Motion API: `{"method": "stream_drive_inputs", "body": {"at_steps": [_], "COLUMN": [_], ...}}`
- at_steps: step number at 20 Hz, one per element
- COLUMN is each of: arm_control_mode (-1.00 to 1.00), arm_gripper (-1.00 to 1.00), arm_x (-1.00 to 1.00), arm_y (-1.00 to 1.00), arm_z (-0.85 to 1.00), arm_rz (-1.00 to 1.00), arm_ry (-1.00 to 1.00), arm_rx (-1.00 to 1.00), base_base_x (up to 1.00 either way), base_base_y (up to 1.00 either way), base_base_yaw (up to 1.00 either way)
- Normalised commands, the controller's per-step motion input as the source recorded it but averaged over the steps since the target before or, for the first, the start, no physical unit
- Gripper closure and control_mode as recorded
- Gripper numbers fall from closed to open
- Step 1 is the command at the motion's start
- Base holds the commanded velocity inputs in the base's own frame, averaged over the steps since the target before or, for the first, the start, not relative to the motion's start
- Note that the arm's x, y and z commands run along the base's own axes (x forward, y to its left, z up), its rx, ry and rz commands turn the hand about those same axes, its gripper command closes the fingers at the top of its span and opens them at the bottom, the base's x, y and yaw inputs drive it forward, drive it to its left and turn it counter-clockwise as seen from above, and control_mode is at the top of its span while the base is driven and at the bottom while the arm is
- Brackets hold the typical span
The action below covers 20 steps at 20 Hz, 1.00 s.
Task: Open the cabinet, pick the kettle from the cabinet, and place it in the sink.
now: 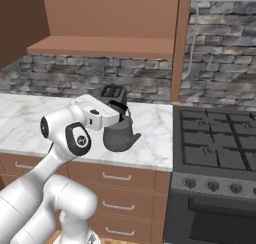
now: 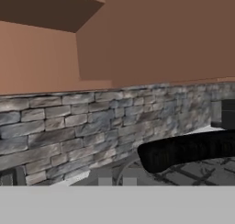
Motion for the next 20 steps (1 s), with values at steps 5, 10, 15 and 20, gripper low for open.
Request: {"method": "stream_drive_inputs", "body": {"at_steps": [5,10,15,20], "arm_control_mode": [1.0,1.0,1.0,1.0], "arm_gripper": [1.0,1.0,1.0,1.0], "arm_x": [0.0,0.0,0.0,0.0], "arm_y": [0.0,0.0,0.0,0.0], "arm_z": [0.0,0.0,0.0,0.0], "arm_rz": [0.0,0.0,0.0,0.0], "arm_ry": [0.0,0.0,0.0,0.0], "arm_rx": [0.0,0.0,0.0,0.0], "base_base_x": [-0.6,-0.57,-0.52,-0.39], "base_base_y": [0.0,0.0,0.0,0.0], "base_base_yaw": [0.0,0.0,0.0,0.19]}}
